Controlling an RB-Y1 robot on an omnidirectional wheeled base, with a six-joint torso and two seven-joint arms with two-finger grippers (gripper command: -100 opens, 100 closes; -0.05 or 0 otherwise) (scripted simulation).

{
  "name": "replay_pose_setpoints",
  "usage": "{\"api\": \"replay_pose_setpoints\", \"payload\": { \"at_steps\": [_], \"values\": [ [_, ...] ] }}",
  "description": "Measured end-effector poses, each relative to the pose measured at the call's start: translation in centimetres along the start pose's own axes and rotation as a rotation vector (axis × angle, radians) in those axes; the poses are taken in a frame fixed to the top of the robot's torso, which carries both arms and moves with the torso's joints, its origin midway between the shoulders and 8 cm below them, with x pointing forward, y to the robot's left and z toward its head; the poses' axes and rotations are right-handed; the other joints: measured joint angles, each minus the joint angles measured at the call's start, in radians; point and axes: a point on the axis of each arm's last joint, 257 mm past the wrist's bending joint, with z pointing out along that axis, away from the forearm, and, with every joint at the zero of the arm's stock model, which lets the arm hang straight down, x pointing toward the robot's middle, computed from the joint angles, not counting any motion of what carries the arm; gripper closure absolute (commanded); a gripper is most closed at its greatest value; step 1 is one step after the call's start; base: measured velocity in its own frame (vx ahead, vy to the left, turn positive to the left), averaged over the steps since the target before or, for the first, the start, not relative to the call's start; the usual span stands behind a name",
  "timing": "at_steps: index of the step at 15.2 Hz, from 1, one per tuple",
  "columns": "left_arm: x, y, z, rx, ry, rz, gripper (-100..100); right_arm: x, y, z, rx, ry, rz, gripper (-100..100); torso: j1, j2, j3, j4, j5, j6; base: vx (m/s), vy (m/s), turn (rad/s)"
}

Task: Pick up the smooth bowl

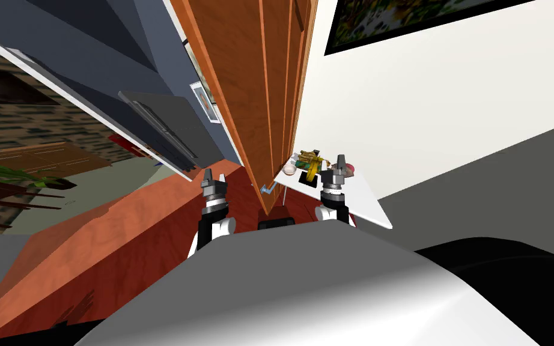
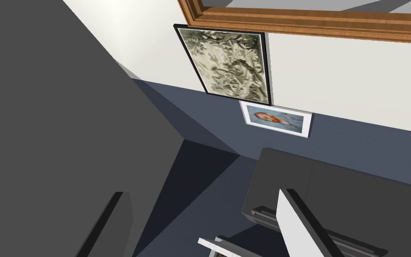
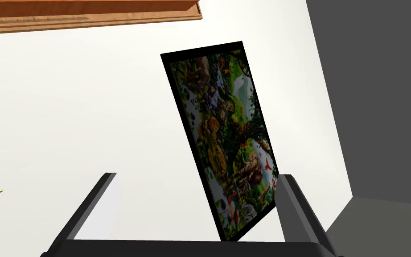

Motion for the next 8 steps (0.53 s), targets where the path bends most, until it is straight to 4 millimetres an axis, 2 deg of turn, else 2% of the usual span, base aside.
{"api": "replay_pose_setpoints", "payload": {
  "at_steps": [4,8],
  "values": [
    [0.0,0.0,0.0,0.000,0.000,0.000,0,0.6,-0.9,-0.2,0.013,0.069,-0.034,-100,0.003,0.001,0.000,0.000,0.001,0.000,-0.011,0.052,0.054],
    [0.0,0.0,0.0,0.000,0.000,0.000,0,1.5,-2.3,-0.6,0.035,0.155,-0.083,-100,0.005,0.001,0.001,0.000,0.001,0.000,-0.014,0.074,0.072]
  ]
}}
